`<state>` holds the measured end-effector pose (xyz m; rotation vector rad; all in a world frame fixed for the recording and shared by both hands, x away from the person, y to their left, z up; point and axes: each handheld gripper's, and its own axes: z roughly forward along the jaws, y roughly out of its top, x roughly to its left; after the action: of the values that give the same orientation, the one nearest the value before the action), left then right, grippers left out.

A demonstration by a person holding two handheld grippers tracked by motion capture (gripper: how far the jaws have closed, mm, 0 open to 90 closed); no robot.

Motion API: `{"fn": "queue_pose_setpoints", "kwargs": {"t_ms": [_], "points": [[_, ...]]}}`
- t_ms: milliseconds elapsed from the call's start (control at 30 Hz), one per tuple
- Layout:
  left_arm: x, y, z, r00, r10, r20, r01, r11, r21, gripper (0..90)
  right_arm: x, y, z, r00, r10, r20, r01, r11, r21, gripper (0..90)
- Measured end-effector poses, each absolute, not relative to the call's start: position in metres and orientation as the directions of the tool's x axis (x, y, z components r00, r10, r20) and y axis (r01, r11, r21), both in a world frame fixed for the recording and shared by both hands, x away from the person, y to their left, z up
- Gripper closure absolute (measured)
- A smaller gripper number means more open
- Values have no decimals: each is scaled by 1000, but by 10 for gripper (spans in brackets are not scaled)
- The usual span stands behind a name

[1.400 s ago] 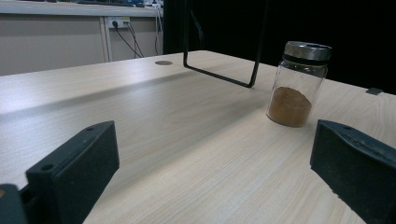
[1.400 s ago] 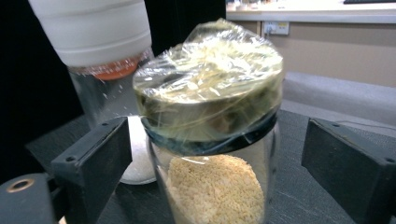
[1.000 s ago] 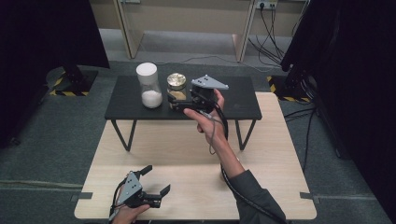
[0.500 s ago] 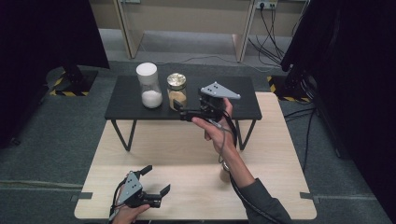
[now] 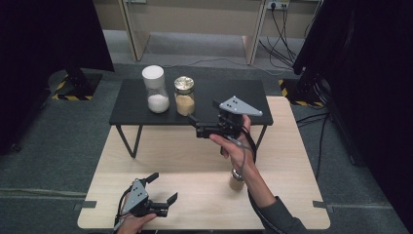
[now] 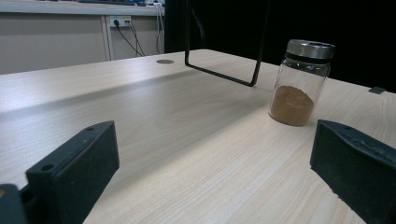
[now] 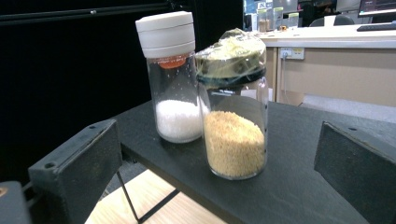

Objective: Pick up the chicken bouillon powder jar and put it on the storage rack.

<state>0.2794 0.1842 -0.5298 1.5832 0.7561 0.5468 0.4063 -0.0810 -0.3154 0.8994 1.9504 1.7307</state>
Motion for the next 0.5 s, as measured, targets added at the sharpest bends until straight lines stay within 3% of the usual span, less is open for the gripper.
{"fn": "queue_pose_setpoints", "kwargs": {"t_ms": [500], "points": [[280, 185, -530, 672, 737, -76, 163, -47, 986, 6, 387, -101, -334, -736, 661, 144, 204, 14, 979, 12]]}}
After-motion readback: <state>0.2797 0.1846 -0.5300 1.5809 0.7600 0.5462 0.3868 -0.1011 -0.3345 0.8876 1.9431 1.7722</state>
